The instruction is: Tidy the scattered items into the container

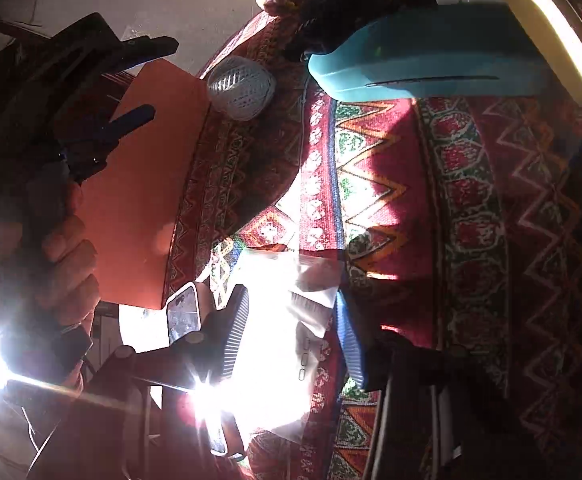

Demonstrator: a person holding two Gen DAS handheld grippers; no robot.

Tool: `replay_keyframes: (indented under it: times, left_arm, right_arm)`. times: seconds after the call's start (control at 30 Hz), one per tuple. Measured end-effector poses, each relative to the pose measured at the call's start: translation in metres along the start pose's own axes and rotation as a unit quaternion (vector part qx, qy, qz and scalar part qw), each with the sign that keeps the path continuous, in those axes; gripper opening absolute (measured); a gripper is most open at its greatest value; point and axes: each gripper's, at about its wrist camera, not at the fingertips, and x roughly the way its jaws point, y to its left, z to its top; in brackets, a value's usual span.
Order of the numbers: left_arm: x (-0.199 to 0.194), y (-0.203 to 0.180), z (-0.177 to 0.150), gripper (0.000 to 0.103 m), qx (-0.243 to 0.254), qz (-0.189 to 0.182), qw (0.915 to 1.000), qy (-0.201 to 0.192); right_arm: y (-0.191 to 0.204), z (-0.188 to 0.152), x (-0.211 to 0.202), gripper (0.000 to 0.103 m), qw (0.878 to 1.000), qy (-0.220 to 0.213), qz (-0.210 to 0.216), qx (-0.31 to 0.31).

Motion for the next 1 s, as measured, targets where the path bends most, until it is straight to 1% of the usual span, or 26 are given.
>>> replay_keyframes:
  times: [0.03, 0.07, 0.1, 0.13, 0.17, 0.23, 0.3, 0.4, 0.47, 0.5, 0.53, 0.6, 0.63, 0.73, 0.83, 0.93, 1.0]
  left_arm:
    - [0.012, 0.000, 0.002, 0.074, 0.001, 0.013, 0.9999, 0.007]
    - [0.024, 0.002, 0.003, 0.074, 0.001, 0.027, 0.9995, 0.014]
    - [0.035, 0.004, 0.003, 0.078, -0.002, 0.032, 0.9993, 0.022]
    - [0.043, 0.006, 0.003, 0.088, -0.010, 0.022, 0.9994, 0.026]
    - [0.048, 0.007, 0.002, 0.091, -0.017, 0.011, 0.9993, 0.030]
    - [0.056, 0.003, 0.002, 0.093, -0.016, 0.005, 0.9993, 0.034]
    - [0.063, -0.008, 0.002, 0.093, -0.004, 0.005, 0.9992, 0.039]
    - [0.078, -0.019, -0.003, 0.093, 0.009, 0.000, 0.9980, 0.063]
    - [0.083, -0.021, -0.007, 0.080, 0.011, 0.006, 0.9981, 0.061]
    - [0.080, -0.021, -0.007, 0.062, 0.009, -0.004, 0.9984, 0.055]
    - [0.076, -0.022, -0.006, 0.062, 0.007, -0.006, 0.9986, 0.052]
    - [0.062, -0.023, -0.005, 0.062, 0.011, 0.019, 0.9993, 0.032]
    - [0.053, -0.022, -0.003, 0.062, 0.007, 0.016, 0.9996, 0.022]
    - [0.020, -0.013, 0.002, 0.062, -0.012, -0.003, 0.9999, -0.003]
    - [-0.023, -0.002, 0.006, 0.062, -0.031, -0.022, 0.9986, -0.037]
    - [-0.073, 0.014, 0.007, 0.062, -0.049, -0.039, 0.9953, -0.073]
    - [-0.107, 0.027, 0.008, 0.062, -0.060, -0.049, 0.9922, -0.098]
  right_arm:
    - [-0.004, 0.001, 0.001, 0.000, 1.000, 0.007, 0.008, 0.003]
    - [-0.008, 0.002, 0.002, 0.000, 1.000, 0.016, 0.024, 0.008]
    - [-0.010, 0.002, 0.000, 0.000, 0.999, 0.022, 0.034, 0.008]
    - [-0.011, 0.001, -0.002, 0.000, 0.999, 0.025, 0.039, 0.001]
    - [-0.011, 0.000, -0.006, 0.000, 0.999, 0.027, 0.043, -0.007]
    - [-0.011, -0.001, -0.016, 0.000, 0.998, 0.026, 0.056, -0.017]
    - [-0.013, -0.003, -0.025, 0.000, 0.997, 0.024, 0.071, -0.020]
    - [-0.017, -0.006, -0.035, 0.000, 0.996, 0.025, 0.086, -0.015]
    - [-0.019, -0.008, -0.042, 0.000, 0.995, 0.025, 0.092, -0.012]
    - [-0.020, -0.010, -0.044, 0.000, 0.995, 0.024, 0.093, -0.012]
    - [-0.022, -0.012, -0.047, 0.000, 0.995, 0.022, 0.094, -0.011]
    - [-0.023, -0.012, -0.052, 0.000, 0.995, 0.016, 0.097, -0.010]
    - [-0.024, -0.013, -0.054, 0.000, 0.995, 0.013, 0.097, -0.009]
    - [-0.026, -0.015, -0.063, 0.000, 0.995, 0.001, 0.101, -0.007]
    - [-0.025, -0.010, -0.066, 0.000, 0.994, -0.014, 0.108, -0.007]
    - [-0.015, 0.004, -0.076, 0.000, 0.993, -0.029, 0.118, -0.005]
    - [-0.008, 0.006, -0.085, 0.000, 0.991, -0.045, 0.127, -0.004]
